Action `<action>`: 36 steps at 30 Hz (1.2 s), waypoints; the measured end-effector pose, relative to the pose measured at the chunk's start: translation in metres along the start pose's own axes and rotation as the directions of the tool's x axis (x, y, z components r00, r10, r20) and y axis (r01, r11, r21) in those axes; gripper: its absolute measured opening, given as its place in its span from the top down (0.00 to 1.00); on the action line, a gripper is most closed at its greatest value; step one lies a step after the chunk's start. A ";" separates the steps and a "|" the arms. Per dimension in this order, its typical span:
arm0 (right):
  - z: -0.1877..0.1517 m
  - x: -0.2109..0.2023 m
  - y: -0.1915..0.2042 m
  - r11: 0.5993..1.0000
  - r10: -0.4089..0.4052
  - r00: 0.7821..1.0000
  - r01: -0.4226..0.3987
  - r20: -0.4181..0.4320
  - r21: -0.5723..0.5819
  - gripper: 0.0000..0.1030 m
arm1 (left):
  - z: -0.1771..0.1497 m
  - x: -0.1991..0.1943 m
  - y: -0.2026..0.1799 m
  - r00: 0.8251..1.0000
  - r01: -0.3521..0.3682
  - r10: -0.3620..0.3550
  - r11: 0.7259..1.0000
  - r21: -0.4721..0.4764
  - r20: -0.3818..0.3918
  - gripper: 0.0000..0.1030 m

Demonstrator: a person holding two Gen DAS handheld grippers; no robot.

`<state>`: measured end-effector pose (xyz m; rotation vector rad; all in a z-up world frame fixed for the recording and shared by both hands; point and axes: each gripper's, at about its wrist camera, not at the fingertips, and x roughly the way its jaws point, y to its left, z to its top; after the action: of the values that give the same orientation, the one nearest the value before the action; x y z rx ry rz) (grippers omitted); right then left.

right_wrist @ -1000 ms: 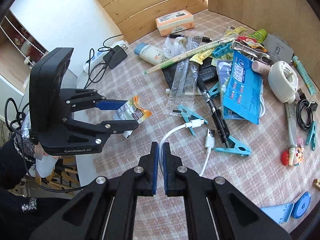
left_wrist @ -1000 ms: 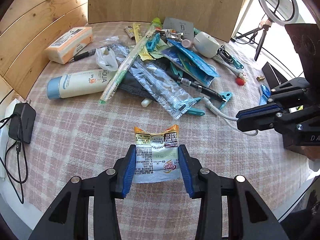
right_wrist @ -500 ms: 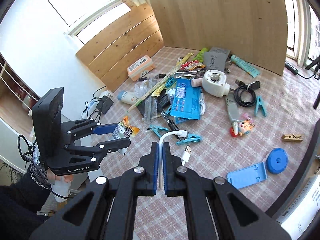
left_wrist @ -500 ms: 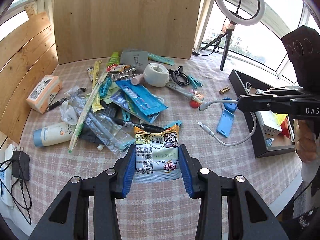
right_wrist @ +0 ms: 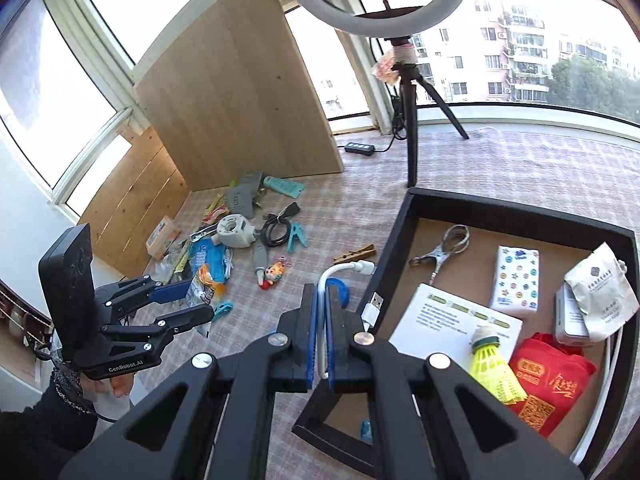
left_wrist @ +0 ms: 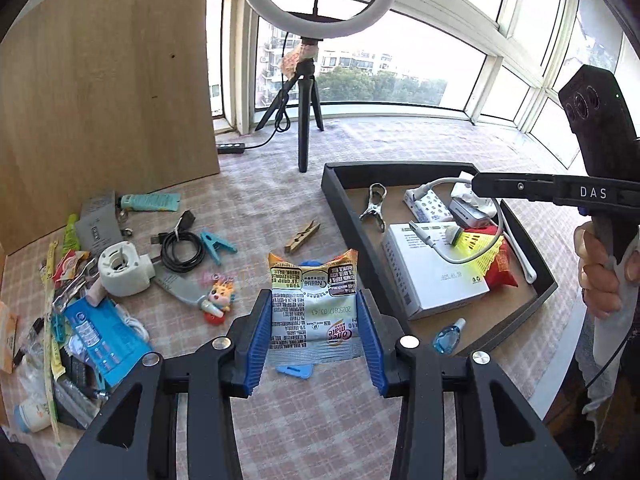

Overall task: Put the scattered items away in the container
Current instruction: 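Carry the snack wrapper and white cable into the tray and open both grippers, then move both grippers back over the remaining items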

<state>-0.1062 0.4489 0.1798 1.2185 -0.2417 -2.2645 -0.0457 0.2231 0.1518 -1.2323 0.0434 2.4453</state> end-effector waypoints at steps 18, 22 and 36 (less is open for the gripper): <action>-0.047 -0.095 -0.117 0.939 -0.293 0.955 0.281 0.037 0.197 0.45 | 0.041 0.063 -0.134 0.996 0.090 -0.082 0.978 0.187 -0.046 0.34; -0.049 -0.100 -0.118 0.936 -0.306 0.951 0.289 0.055 0.199 0.39 | 0.038 0.061 -0.135 0.996 0.076 -0.068 0.982 0.172 -0.049 0.34; -0.037 -0.057 -0.082 0.962 -0.265 0.964 0.264 0.004 0.070 0.38 | 0.009 0.032 -0.082 0.999 -0.017 0.018 0.999 0.029 -0.036 0.35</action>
<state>-0.0825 0.5516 0.1667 1.3404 -0.1713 -2.5116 -0.0395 0.3107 0.1444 -1.2685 0.0991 2.4290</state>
